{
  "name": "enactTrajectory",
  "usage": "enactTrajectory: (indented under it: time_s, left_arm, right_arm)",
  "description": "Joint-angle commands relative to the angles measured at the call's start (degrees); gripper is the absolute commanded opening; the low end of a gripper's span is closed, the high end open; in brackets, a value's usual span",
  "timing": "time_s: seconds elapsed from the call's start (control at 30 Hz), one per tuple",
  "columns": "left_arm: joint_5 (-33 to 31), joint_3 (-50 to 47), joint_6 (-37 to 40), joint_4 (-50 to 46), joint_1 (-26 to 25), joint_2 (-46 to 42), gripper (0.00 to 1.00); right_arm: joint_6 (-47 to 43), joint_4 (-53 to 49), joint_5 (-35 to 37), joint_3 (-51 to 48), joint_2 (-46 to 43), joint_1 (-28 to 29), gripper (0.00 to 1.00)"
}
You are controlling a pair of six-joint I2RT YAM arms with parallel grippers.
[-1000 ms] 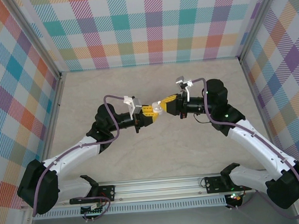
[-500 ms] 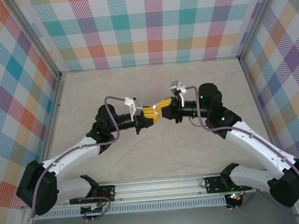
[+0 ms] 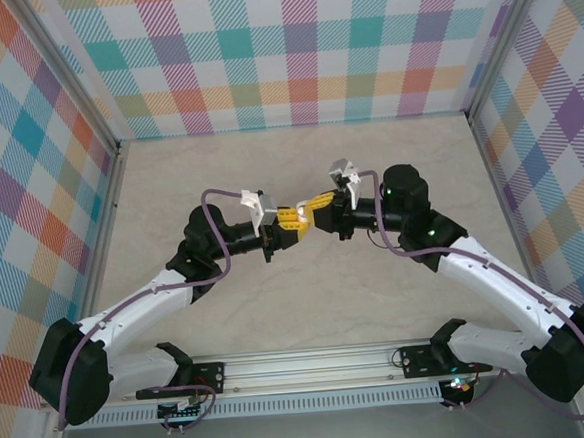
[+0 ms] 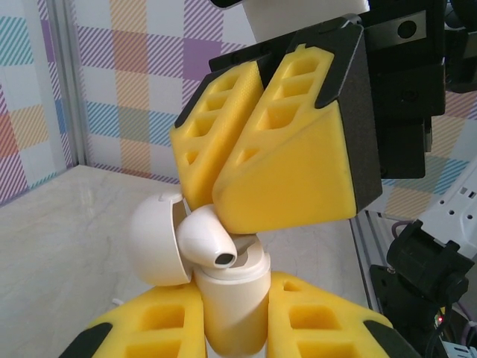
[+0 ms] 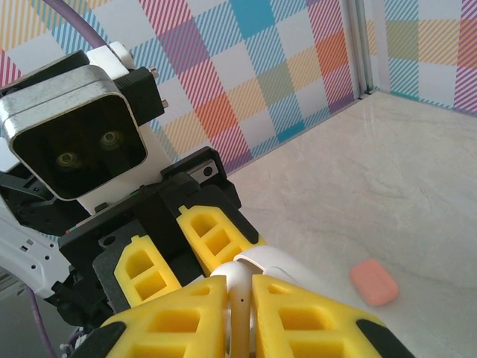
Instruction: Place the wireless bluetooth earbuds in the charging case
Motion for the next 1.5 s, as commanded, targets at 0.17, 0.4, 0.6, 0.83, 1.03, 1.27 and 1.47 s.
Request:
enactTrajectory:
  time_s: [0.17,0.4,0.6,0.83,1.03,1.27,1.47]
  left_arm:
    - [0.21,0.42,2.13,0.02,-0.58,-1.48,0.0]
    - [-0.54,0.03,2.94,-0.86,-0.58,-2.51,0.0]
    - [-0.89,0.09,3.16,-1.47,-0.58,-2.62,0.0]
    - [-1.16,0.46,4.02,-3.45,-0.58,-2.95,0.0]
    - [-3.08,0.19,4.22,-4.06,-0.58,-2.81,0.0]
    - [-10.07,0.02,4.55,-9.42,-0.58,-2.43,0.0]
    - [-16.65,-3.69,3.81,-12.72,-0.4,-5.35,0.0]
  right_arm:
    - [-1.75,-5.96,0.85,3.03,1.73,0.33,0.25]
    - [-5.59,-15.71,1.85,6.86,2.3,0.33,0.2]
    - [-7.79,-20.57,2.38,8.99,3.06,0.33,0.17]
    - [-9.4,-25.09,3.33,12.31,5.37,0.38,0.13]
    - [-4.3,-19.08,3.26,9.75,3.53,0.33,0.09]
    - [3.34,-13.99,12.62,4.75,-1.44,0.2,0.08]
    - [10.22,-21.01,20.79,4.2,-0.65,-3.07,0.08]
